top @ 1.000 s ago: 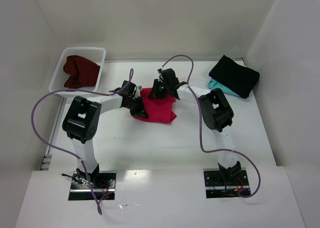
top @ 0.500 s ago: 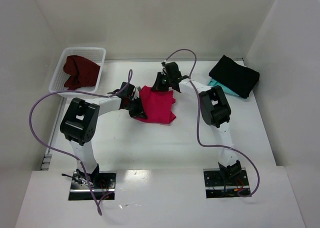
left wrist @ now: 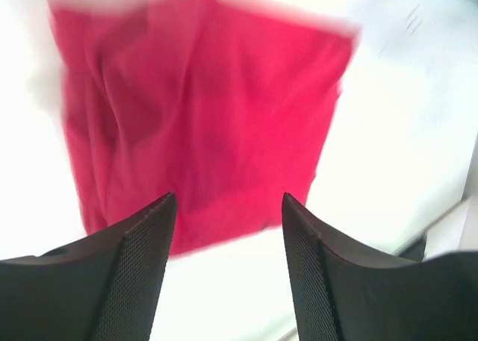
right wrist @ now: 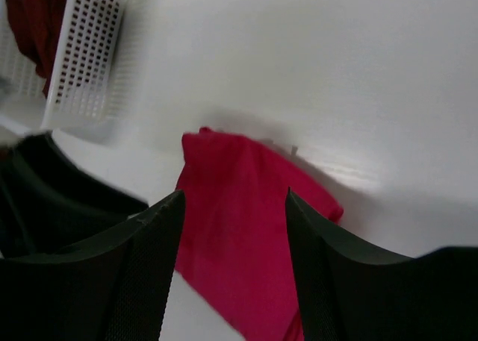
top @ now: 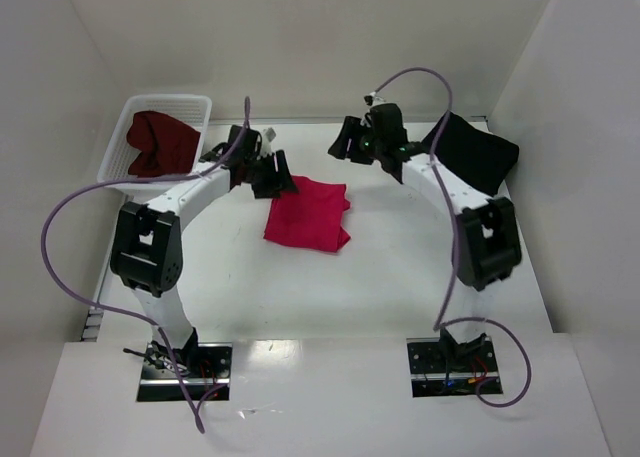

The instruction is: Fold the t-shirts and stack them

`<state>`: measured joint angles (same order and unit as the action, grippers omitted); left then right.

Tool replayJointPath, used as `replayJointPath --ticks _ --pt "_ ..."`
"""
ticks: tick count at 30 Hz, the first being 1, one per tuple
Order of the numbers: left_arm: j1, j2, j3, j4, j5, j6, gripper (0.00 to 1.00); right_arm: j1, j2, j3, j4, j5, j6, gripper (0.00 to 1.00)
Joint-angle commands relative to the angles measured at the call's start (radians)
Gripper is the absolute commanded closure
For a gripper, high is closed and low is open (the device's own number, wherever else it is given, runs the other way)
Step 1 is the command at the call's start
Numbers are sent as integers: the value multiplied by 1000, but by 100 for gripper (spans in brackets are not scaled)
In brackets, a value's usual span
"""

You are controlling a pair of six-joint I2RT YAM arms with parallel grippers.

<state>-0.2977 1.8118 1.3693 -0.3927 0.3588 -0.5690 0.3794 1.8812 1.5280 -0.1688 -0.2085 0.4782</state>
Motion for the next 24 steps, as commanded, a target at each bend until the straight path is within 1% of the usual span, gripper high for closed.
replayJointPath --ticks 1,2,4,5,8,13,16,17,21,22,24 --pt "22 -8 103 -8 -27 46 33 10 -166 -185 35 67 20 38" --pt "22 18 118 -8 -27 55 33 10 -218 -274 35 67 34 38" --pt "22 50 142 3 -56 55 33 10 -261 -353 77 67 69 41" --pt "32 90 158 12 -57 55 33 10 -278 -415 77 67 82 41" --pt "32 156 168 37 -95 43 37 21 -323 -498 88 57 102 43" --pt "32 236 186 95 -95 0 39 68 -333 -554 107 57 120 43" --pt "32 297 235 77 -155 0 42 79 -333 -577 117 57 140 43" --pt "32 308 235 68 -188 -11 42 79 -324 -588 126 57 140 43" --pt "61 331 235 68 -230 -31 42 102 -324 -609 126 57 161 43" --pt "62 331 235 68 -230 -31 42 102 -324 -609 136 57 161 43" --pt "84 340 235 68 -198 -31 39 113 -324 -618 137 57 161 43"
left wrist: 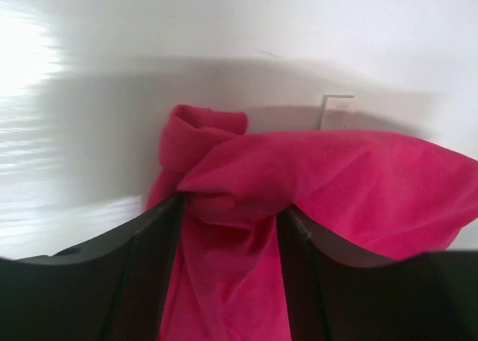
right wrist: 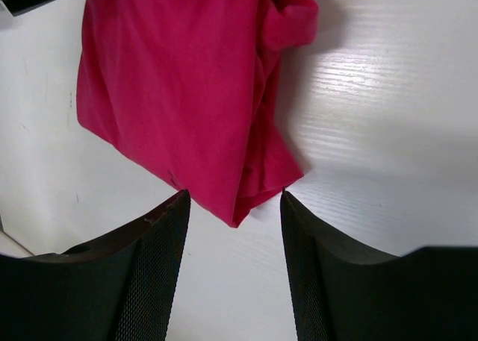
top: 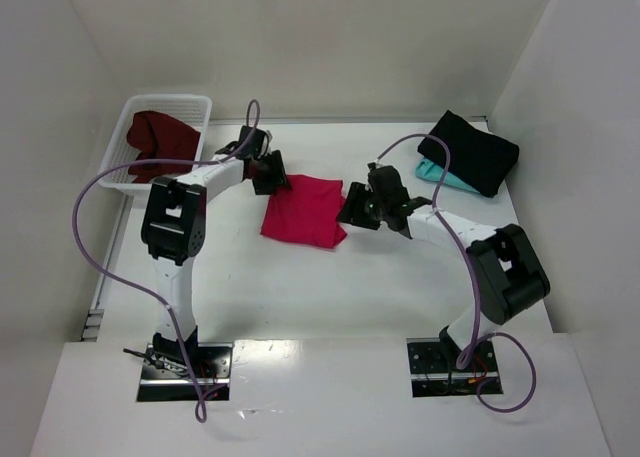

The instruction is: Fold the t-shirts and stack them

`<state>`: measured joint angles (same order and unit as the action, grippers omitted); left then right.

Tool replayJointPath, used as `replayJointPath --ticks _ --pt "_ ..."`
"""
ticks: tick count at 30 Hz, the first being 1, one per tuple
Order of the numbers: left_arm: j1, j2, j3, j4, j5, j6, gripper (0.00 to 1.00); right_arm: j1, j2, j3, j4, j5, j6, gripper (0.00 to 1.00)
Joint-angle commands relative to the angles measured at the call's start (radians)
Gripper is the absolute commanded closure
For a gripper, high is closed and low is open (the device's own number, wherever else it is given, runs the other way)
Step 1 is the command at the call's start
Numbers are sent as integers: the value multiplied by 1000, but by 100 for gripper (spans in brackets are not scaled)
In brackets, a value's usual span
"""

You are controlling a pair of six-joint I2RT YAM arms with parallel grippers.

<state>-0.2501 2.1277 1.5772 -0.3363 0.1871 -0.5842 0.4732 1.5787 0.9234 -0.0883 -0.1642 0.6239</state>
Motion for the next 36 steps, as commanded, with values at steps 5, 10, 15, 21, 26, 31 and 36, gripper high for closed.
replayJointPath --ticks 5,10,15,21,26,31,36 --pt "37 -81 -9 34 43 -5 30 38 12 -3 65 12 25 40" --pt "37 -213 -54 23 97 6 20 47 66 11 84 55 34 30" --pt "46 -402 -154 13 86 15 13 47 109 44 93 113 25 20" --pt "46 -518 -264 -32 75 37 9 47 231 146 82 114 7 19" --pt "46 -590 -347 -41 75 37 9 47 308 215 61 95 -3 19" --pt "55 -600 -384 -41 106 27 8 47 349 224 90 59 16 25" --pt "55 -618 -404 -41 126 27 8 47 411 224 124 -24 46 34"
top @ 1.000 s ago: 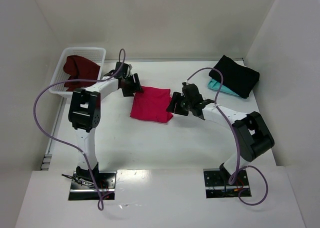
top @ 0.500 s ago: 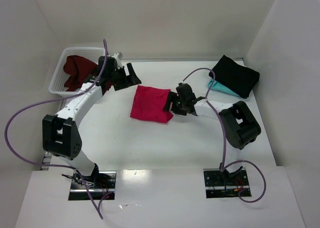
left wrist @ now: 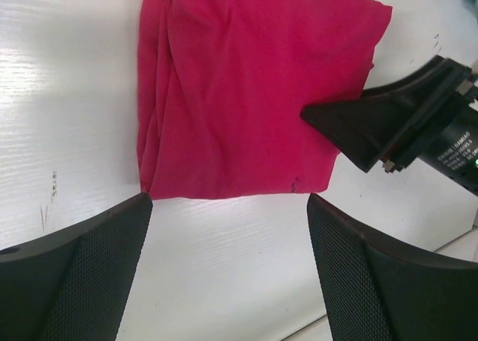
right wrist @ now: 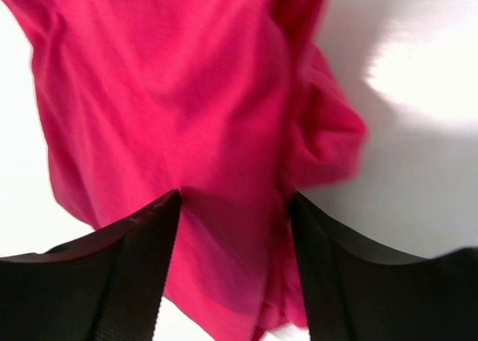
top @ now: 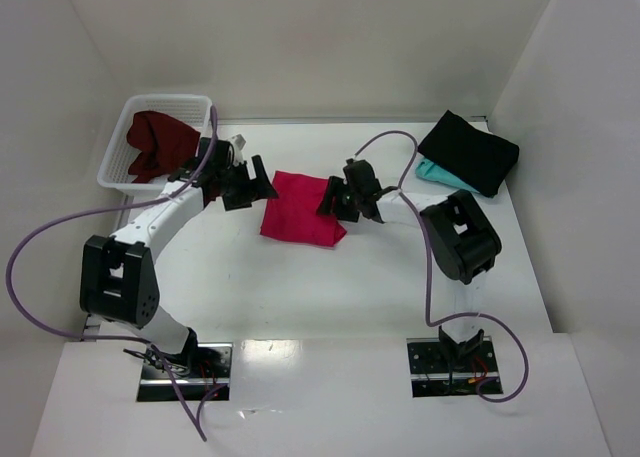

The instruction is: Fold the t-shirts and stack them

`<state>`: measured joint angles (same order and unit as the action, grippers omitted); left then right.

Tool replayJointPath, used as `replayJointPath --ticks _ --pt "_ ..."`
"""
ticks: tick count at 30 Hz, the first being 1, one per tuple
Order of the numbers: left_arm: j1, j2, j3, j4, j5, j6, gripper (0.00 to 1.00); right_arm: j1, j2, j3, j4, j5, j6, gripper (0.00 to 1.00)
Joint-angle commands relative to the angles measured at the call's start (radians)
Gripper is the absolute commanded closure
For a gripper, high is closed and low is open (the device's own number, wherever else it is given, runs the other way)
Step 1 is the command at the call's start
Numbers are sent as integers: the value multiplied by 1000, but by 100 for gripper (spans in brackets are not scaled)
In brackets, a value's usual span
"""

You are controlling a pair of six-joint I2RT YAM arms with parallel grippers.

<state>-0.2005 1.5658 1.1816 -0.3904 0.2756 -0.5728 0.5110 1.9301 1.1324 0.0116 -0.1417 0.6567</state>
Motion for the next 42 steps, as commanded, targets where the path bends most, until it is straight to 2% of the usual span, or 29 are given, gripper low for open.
replayJointPath --ticks 1,5,8,9,12,13,15,21,30,36,42 --pt "6 -56 -8 13 37 16 8 9 69 24 33 -47 27 35" --pt "6 -66 -8 13 47 16 8 38 90 24 33 -21 49 36" --pt "18 -84 -17 13 59 25 8 47 99 33 19 13 58 44" --pt "27 -84 -17 13 69 25 8 47 99 33 19 13 67 53" --pt "36 -93 -26 4 79 36 8 47 110 43 10 24 76 71" --pt "36 -93 -27 -7 94 36 8 47 110 43 10 33 77 84" --pt "49 -102 -27 -7 94 47 8 47 119 72 -21 33 77 99" --pt "78 -124 -27 -18 123 66 8 47 103 142 -108 137 25 100" --pt "78 -135 -76 -7 94 86 6 -167 17 357 -234 137 -187 100" --pt "87 -101 -76 -7 103 87 6 -302 17 516 -308 102 -265 100" --pt "96 -69 -65 -7 103 96 6 -387 119 756 -441 93 -350 100"
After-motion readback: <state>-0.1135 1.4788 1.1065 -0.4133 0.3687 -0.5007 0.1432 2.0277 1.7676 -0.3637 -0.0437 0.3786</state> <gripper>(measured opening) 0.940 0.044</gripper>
